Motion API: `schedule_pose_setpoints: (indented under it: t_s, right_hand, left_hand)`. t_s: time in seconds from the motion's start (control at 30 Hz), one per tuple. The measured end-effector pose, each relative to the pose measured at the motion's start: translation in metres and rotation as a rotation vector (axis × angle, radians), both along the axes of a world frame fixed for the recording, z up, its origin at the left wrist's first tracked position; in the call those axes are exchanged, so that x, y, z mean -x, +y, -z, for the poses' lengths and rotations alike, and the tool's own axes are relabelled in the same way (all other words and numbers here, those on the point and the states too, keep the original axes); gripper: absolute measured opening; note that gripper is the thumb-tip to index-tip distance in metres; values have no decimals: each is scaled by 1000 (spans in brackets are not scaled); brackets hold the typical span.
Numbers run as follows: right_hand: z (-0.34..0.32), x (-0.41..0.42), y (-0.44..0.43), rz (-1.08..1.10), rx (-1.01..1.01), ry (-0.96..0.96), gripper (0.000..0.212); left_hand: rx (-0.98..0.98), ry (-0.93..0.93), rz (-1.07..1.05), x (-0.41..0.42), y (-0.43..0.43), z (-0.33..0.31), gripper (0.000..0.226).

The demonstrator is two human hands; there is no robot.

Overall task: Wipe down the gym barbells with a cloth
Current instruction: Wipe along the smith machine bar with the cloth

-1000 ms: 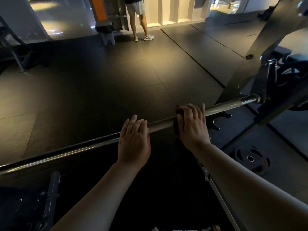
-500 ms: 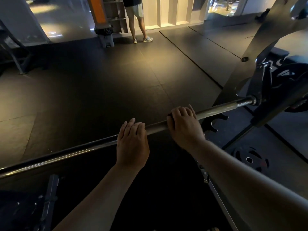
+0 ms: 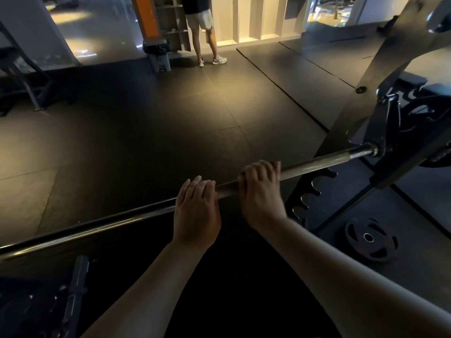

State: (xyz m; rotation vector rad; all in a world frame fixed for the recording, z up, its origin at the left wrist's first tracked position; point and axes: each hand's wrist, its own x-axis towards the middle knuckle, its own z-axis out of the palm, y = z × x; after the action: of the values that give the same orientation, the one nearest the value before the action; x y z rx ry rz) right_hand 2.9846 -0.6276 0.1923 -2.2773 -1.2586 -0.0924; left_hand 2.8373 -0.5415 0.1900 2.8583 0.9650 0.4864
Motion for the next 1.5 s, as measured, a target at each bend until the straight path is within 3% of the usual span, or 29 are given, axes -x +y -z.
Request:
schedule_pose_setpoints:
  t_s: [0.13,0.2,0.33,0.43,0.53,0.63,0.73,0.8,0.9,1.03,1.13,1.27,1.37,1.5]
  right_hand:
    - [0,-3,-7,-285,84,-143,55]
    - [-1,-23,-12,-196,70,-170,47]
    - [1,-16,-9,81,-44,7,43]
    - [1,18,5,-24,-34,15,39]
    - [1,11,-1,-263,67,-154,48]
    - [-5,-14,-8,-155,135,-223,52]
    - [-9,5,0,-34,89,-47,52]
    - [-9,29,11,-114,75,-29,45]
    - [-14,41,34,-351,184,-59,39]
    - [-33,25,57,-389,450,-97,38]
    - [-15,42,35,-286,234,-149,35]
    - [22,72,9,-230,35,-189,57]
    - [6,62,24,-278,108,-134,56]
    - [-21,51,52,-263,253,-60,33]
  left_hand:
    - [4,15,19,1,2,1,51]
    - [4,24,36,5,4,-1,51]
    - [-27,22,36,11,4,0,49]
    - [-41,20,-24,18,7,0,45]
    - [-50,10,-26,24,11,1,43]
    - [-52,-32,-44,28,14,2,39]
    - [-39,-41,-52,30,15,3,39]
    - [-26,-32,-14,30,16,2,41]
    - [-8,24,37,31,21,-2,37]
    - [18,34,30,36,24,-2,40]
    - [-26,41,-28,44,22,-4,47]
    - [-11,-9,-32,47,23,-1,50]
    - [-18,-14,2,52,24,3,51]
    - [19,0,2,52,26,2,49]
